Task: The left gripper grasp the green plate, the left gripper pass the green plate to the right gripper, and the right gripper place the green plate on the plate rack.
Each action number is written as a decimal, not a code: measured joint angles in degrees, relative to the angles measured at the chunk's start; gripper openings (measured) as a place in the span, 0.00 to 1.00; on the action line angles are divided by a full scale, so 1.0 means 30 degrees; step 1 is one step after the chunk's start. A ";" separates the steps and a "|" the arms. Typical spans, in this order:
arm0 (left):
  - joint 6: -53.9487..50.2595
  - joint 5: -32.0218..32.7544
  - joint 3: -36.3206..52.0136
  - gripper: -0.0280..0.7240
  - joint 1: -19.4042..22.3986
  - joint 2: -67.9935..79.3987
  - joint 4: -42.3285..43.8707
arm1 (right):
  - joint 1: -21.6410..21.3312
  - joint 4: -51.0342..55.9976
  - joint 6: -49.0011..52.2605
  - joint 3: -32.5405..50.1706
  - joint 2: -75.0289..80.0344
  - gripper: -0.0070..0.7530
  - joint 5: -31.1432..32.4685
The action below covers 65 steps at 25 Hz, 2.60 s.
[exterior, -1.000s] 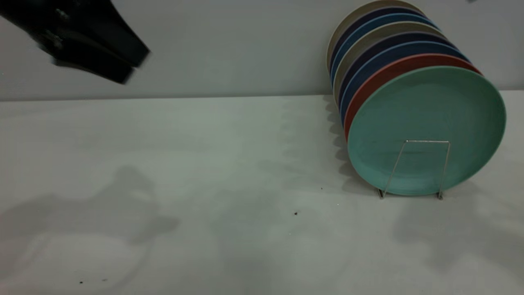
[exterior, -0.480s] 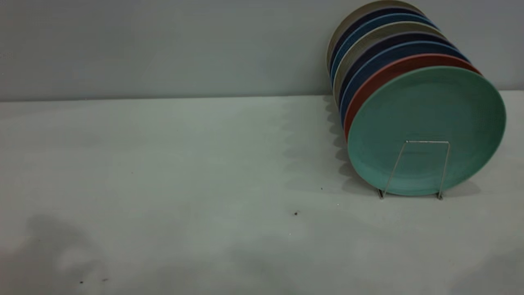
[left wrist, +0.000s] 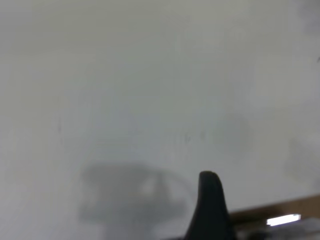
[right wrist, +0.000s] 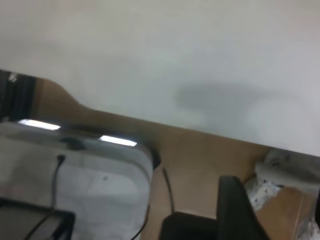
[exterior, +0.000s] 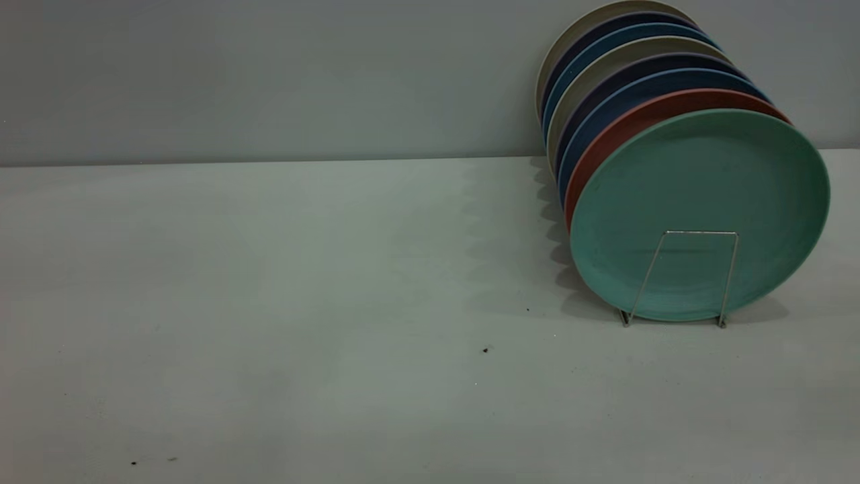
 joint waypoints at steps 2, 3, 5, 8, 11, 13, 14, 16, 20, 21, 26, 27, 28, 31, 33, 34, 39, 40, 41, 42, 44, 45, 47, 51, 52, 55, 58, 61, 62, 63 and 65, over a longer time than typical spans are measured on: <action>0.0000 0.0000 0.1924 0.81 0.0000 -0.0917 0.0157 | 0.0000 -0.0289 0.0396 0.1169 -0.1415 0.54 -0.0528; -0.0017 0.0000 0.2746 0.81 0.0000 -0.1307 0.0212 | 0.0000 -0.0375 0.0714 0.1664 -0.2173 0.54 -0.0776; -0.0017 0.0000 0.4693 0.81 0.0000 -0.2302 0.0342 | 0.0000 -0.0684 0.1278 0.2011 -0.3491 0.54 -0.1111; -0.0017 -0.0095 0.7058 0.81 0.0000 -0.3722 0.0966 | 0.0000 -0.1268 0.2010 0.2114 -0.5274 0.54 -0.1290; -0.0301 -0.0152 0.8884 0.81 0.0000 -0.5235 0.1512 | 0.0000 -0.1562 0.2497 0.2134 -0.6457 0.54 -0.1290; -0.0657 -0.0236 0.9656 0.81 0.0000 -0.6058 0.1535 | 0.0000 -0.1612 0.2549 0.2134 -0.7053 0.54 -0.1277; -0.0790 -0.0280 0.9945 0.81 0.0000 -0.6483 0.1551 | 0.0000 -0.1612 0.2566 0.2134 -0.7345 0.54 -0.1277; -0.0921 -0.0315 1.0463 0.81 0.0000 -0.7295 0.1551 | 0.0000 -0.1612 0.2606 0.2134 -0.7897 0.54 -0.1268; -0.0922 -0.0564 1.1139 0.81 0.0000 -0.8755 0.1585 | 0.0000 -0.1612 0.2606 0.2134 -0.9086 0.54 -0.1230; -0.0922 -0.0778 1.1269 0.81 0.0000 -0.9136 0.1595 | 0.0000 -0.1612 0.2606 0.2134 -0.9349 0.54 -0.1229; -0.0922 -0.0904 1.1377 0.81 0.0000 -1.0479 0.1595 | 0.0000 -0.1612 0.2606 0.2134 -1.0289 0.54 -0.1171; -0.0922 -0.0904 1.1377 0.81 0.0000 -1.0715 0.1595 | 0.0000 -0.1612 0.2625 0.2134 -1.0371 0.54 -0.1171; -0.0936 -0.0923 1.1377 0.81 0.0000 -1.0927 0.1595 | 0.0000 -0.1612 0.2625 0.2134 -1.0408 0.54 -0.1171; -0.0981 -0.0923 1.1393 0.81 0.0000 -1.1574 0.1595 | 0.0000 -0.1612 0.2625 0.2134 -1.0407 0.54 -0.1171; -0.0981 -0.0923 1.1393 0.81 0.0000 -1.1880 0.1595 | 0.0000 -0.1612 0.2625 0.2134 -1.0407 0.54 -0.1171; -0.0981 -0.0923 1.1393 0.81 0.0000 -1.2016 0.1595 | 0.0017 -0.1612 0.2625 0.2134 -1.0407 0.54 -0.1171; -0.0981 -0.0923 1.1393 0.81 0.0000 -1.2576 0.1595 | 0.0017 -0.1612 0.2625 0.2134 -1.0581 0.54 -0.1171; -0.0981 -0.0923 1.1393 0.81 0.0000 -1.2739 0.1595 | -0.0001 -0.1612 0.2625 0.2134 -1.0870 0.54 -0.1171; -0.0981 -0.0923 1.1393 0.81 0.0000 -1.2928 0.1595 | -0.0001 -0.1612 0.2625 0.2134 -1.1218 0.54 -0.1171; -0.0981 -0.0923 1.1393 0.81 0.0000 -1.3096 0.1595 | -0.0001 -0.1612 0.2625 0.2134 -1.1698 0.54 -0.1163; -0.0981 -0.0923 1.1393 0.81 0.0000 -1.3470 0.1595 | -0.0001 -0.1612 0.2625 0.2134 -1.2611 0.54 -0.1147; -0.0981 -0.0923 1.1393 0.81 0.0000 -1.3709 0.1595 | -0.0001 -0.1612 0.2625 0.2134 -1.3038 0.54 -0.1124; -0.0981 -0.0906 1.1393 0.81 0.0000 -1.4200 0.1595 | -0.0023 -0.1612 0.2625 0.2134 -1.3358 0.54 -0.1011; -0.0981 -0.0889 1.1393 0.81 0.0000 -1.5974 0.1595 | -0.0023 -0.1612 0.2625 0.2134 -1.3358 0.54 -0.1011; -0.0981 -0.0870 1.1393 0.81 0.0000 -1.6521 0.1595 | -0.0023 -0.1612 0.2625 0.2134 -1.3358 0.54 -0.1011; -0.0981 -0.0750 1.1393 0.81 0.0000 -1.7713 0.1595 | -0.0023 -0.1612 0.2625 0.2134 -1.3358 0.54 -0.1011; -0.0981 -0.0690 1.1393 0.81 0.0000 -1.7825 0.1595 | -0.0023 -0.1612 0.2625 0.2134 -1.3358 0.54 -0.1011; -0.0981 -0.0690 1.1393 0.81 0.0000 -1.7848 0.1595 | -0.0023 -0.1612 0.2625 0.2134 -1.3358 0.54 -0.1011; -0.0981 -0.0690 1.1393 0.81 0.0000 -1.7848 0.1595 | -0.0023 -0.1612 0.2625 0.2134 -1.3358 0.54 -0.1011; -0.0981 -0.0690 1.1393 0.81 0.0000 -1.7848 0.1595 | -0.0023 -0.1612 0.2625 0.2134 -1.3358 0.54 -0.1011; -0.0981 -0.0690 1.1393 0.81 0.0000 -1.7848 0.1595 | -0.0023 -0.1612 0.2625 0.2134 -1.3358 0.54 -0.1011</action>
